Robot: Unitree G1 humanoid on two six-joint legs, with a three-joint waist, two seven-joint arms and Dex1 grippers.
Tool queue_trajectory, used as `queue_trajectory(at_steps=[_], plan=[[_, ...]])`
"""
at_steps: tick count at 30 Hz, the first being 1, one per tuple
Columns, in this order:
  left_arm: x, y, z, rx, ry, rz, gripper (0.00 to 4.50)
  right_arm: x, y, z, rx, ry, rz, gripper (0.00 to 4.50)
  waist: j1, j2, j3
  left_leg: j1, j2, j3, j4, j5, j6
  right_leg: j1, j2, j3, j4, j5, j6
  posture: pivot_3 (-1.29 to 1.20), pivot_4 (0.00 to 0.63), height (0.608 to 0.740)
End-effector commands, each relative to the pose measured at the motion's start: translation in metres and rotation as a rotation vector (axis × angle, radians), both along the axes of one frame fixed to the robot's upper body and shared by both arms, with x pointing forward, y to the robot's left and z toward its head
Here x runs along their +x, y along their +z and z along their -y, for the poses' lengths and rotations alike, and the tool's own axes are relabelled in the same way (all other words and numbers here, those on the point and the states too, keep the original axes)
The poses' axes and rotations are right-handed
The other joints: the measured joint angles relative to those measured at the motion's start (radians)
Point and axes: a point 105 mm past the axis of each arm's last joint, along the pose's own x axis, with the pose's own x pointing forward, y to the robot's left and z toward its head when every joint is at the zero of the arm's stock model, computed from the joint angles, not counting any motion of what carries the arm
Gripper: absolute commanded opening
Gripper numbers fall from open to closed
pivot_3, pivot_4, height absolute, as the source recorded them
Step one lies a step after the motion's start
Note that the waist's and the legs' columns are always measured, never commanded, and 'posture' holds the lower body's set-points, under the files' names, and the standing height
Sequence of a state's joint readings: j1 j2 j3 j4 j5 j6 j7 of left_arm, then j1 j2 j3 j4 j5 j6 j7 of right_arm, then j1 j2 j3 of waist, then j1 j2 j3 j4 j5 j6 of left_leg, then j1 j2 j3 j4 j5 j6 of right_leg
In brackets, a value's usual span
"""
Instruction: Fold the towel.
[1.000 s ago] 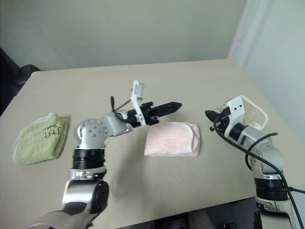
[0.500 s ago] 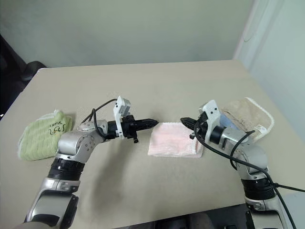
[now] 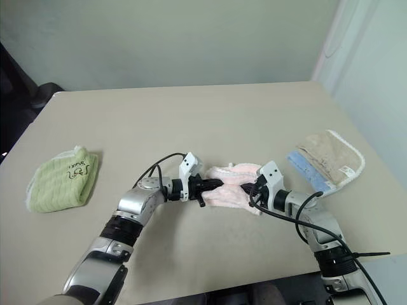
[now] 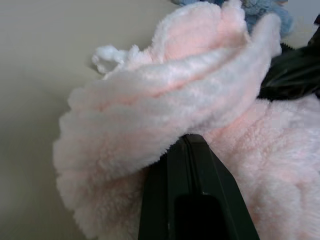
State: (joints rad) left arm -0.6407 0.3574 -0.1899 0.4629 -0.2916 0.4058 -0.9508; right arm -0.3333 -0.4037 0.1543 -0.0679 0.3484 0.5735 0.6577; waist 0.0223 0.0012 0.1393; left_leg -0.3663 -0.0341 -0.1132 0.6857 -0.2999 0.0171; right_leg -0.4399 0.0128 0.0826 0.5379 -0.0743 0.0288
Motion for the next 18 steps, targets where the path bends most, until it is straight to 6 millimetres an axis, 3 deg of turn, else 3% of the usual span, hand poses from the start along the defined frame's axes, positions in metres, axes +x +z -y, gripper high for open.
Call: queue_trajectory(at_steps=[1,4,6,10,14,17,18], plan=[[0.002,-0.02,-0.005,0.055,0.036,-0.034,0.03,-0.002,-0.013,0.003,-0.021,-0.005,-0.02,0.0,0.0,0.0,-0.002,0.001,0.0,0.0,0.0,0.0,0.0,0.001,0.0,0.0,0.0,0.0,0.0,0.0,0.15,0.74],[0.004,-0.016,-0.008,0.026,0.053,-0.033,0.03,-0.004,-0.012,0.003,-0.018,-0.002,-0.012,0.0,0.0,0.0,-0.004,0.001,0.0,-0.001,0.001,-0.001,-0.002,0.003,0.0,0.0,0.0,-0.001,0.001,0.0,0.15,0.74],[0.007,-0.001,-0.009,-0.059,0.072,-0.031,0.03,-0.003,0.0,0.005,0.005,-0.002,0.017,0.0,-0.001,0.0,-0.003,0.001,0.0,-0.001,0.002,-0.002,-0.004,0.003,0.0,0.0,-0.001,-0.002,0.002,0.0,0.15,0.74],[0.009,0.048,-0.014,-0.321,0.09,-0.041,0.03,-0.003,0.033,0.013,0.055,0.0,0.095,0.0,-0.004,-0.001,-0.002,-0.003,0.0,-0.001,0.001,-0.004,-0.007,0.0,0.0,0.0,-0.001,-0.002,0.002,0.0,0.15,0.74],[0.001,0.112,-0.04,-0.578,0.08,-0.009,0.03,-0.008,0.074,0.03,0.083,0.005,0.18,0.0,-0.005,-0.001,-0.001,-0.008,0.0,-0.001,0.001,0.001,-0.001,-0.004,0.001,0.0,-0.001,-0.002,0.002,0.0,0.15,0.74],[0.0,0.13,-0.059,-0.624,0.123,0.023,0.03,-0.009,0.086,0.039,0.105,-0.009,0.176,0.0,-0.006,-0.002,-0.003,-0.007,0.0,-0.001,0.0,0.0,-0.001,-0.004,0.001,0.0,-0.001,-0.001,0.001,0.0,0.15,0.74],[0.001,0.132,-0.064,-0.614,0.144,0.035,0.0,-0.009,0.087,0.043,0.109,-0.014,0.168,0.37,-0.006,-0.003,-0.003,-0.005,0.0,-0.001,-0.001,0.0,-0.001,-0.003,0.001,0.0,-0.001,-0.002,0.002,0.0,0.15,0.74]])
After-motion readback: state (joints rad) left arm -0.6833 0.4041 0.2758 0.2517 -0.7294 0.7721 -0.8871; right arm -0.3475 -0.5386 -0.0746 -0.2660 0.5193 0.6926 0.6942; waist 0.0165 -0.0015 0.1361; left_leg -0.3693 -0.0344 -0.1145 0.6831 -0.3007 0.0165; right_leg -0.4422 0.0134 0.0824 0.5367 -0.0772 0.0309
